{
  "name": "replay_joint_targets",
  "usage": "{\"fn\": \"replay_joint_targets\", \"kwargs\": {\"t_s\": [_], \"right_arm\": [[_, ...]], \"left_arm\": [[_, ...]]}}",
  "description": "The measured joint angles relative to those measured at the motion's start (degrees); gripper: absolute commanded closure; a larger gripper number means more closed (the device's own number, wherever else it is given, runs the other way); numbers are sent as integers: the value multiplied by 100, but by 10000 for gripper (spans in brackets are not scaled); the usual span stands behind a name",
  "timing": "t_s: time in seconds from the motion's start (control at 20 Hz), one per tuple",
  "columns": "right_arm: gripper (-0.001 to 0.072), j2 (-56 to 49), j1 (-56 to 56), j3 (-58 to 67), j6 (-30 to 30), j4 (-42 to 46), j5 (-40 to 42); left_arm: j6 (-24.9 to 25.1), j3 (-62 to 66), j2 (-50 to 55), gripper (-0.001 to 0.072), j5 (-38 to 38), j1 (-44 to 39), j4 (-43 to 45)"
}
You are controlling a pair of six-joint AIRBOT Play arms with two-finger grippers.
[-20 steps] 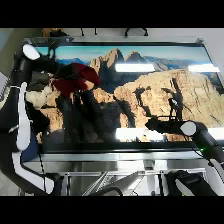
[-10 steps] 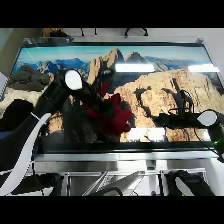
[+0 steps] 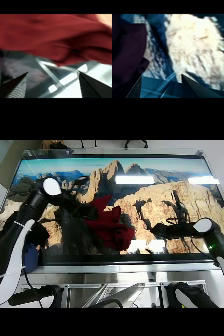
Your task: Fold the shirts.
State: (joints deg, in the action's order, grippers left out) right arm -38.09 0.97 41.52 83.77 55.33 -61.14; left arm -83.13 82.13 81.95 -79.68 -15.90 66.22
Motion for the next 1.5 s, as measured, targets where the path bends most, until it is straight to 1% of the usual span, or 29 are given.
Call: {"fn": "replay_joint_targets", "kwargs": {"t_s": [0.15,0.25,0.35,0.5,0.6,0.65,0.7,0.75,0.8,0.85,0.9,1.05,1.2,1.3,1.5], "right_arm": [[166,-656,-280,2,-918,-1169,66],[165,-1067,-597,2,-1488,-1906,109],[165,-1425,-929,2,-1899,-2531,153],[166,-1788,-1298,4,-2352,-3217,236],[166,-1956,-1412,4,-2538,-3469,365],[180,-2026,-1447,4,-2605,-3539,413],[266,-2092,-1473,4,-2645,-3595,431],[360,-2153,-1493,4,-2686,-3644,461],[491,-2199,-1504,4,-2723,-3681,474],[666,-2236,-1513,4,-2765,-3711,496],[694,-2271,-1519,4,-2815,-3727,529],[694,-2304,-1526,7,-3060,-3797,557],[695,-2210,-1460,203,-3200,-3847,457],[695,-2002,-1246,636,-3230,-3853,151],[695,-1200,-308,2197,-3200,-3888,-498]], "left_arm": [[243,-555,269,26,529,745,-59],[588,-774,645,25,940,1161,-518],[894,-748,1104,26,1248,1397,-977],[1154,-334,1932,45,1482,1458,-1384],[1231,44,2404,45,1521,1340,-1576],[1272,232,2588,46,1510,1252,-1663],[1276,417,2782,98,1495,1158,-1738],[1290,603,2959,364,1506,1067,-1729],[1294,754,3101,694,1517,992,-1696],[1290,894,3226,695,1499,925,-1738],[1272,1029,3287,696,1434,868,-1650],[1220,1488,3403,698,1172,796,-1541],[1130,1917,3163,698,831,772,-1602],[1051,2190,2739,698,608,772,-1635],[804,2859,1434,696,76,935,-1661]]}}
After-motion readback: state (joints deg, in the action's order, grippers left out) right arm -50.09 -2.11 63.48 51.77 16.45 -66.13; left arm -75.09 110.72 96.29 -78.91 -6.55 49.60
